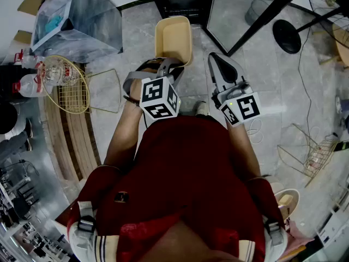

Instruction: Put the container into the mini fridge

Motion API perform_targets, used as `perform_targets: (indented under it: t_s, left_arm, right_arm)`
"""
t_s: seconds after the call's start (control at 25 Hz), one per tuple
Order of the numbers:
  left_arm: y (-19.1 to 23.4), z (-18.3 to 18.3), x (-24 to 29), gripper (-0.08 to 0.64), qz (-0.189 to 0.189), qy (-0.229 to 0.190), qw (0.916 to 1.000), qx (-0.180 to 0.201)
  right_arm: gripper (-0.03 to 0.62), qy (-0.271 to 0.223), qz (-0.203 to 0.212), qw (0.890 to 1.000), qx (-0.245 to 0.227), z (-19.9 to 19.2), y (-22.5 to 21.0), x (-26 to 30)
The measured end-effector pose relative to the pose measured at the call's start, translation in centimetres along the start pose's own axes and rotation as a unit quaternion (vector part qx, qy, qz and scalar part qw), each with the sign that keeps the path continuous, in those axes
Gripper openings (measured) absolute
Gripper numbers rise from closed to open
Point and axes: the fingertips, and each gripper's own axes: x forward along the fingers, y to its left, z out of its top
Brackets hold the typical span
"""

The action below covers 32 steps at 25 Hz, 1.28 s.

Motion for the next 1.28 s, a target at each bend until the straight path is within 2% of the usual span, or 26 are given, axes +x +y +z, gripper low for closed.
perform_targets:
  t_s: [0.44,0.84,1.28]
  left_arm:
    - [0.0,3.6,2.7,0.041,0.002,0.021,0.9998,-0.003]
    - [0.7,5.2,6.2,0.04,0.004,0.041,0.9991,-0.01]
    - [6.4,3.6,11.0,0.04,-0.001,0.047,0.9989,-0.001]
  right_arm:
    - [-0.002,-0.009,0.03,0.999,0.009,0.4,-3.3,-1.9]
    - [-0.002,-0.008,0.035,0.999,0.007,0.5,-7.5,-3.4]
    - [-0.002,-0.002,0.02,1.0,-0.005,0.2,-11.5,0.9]
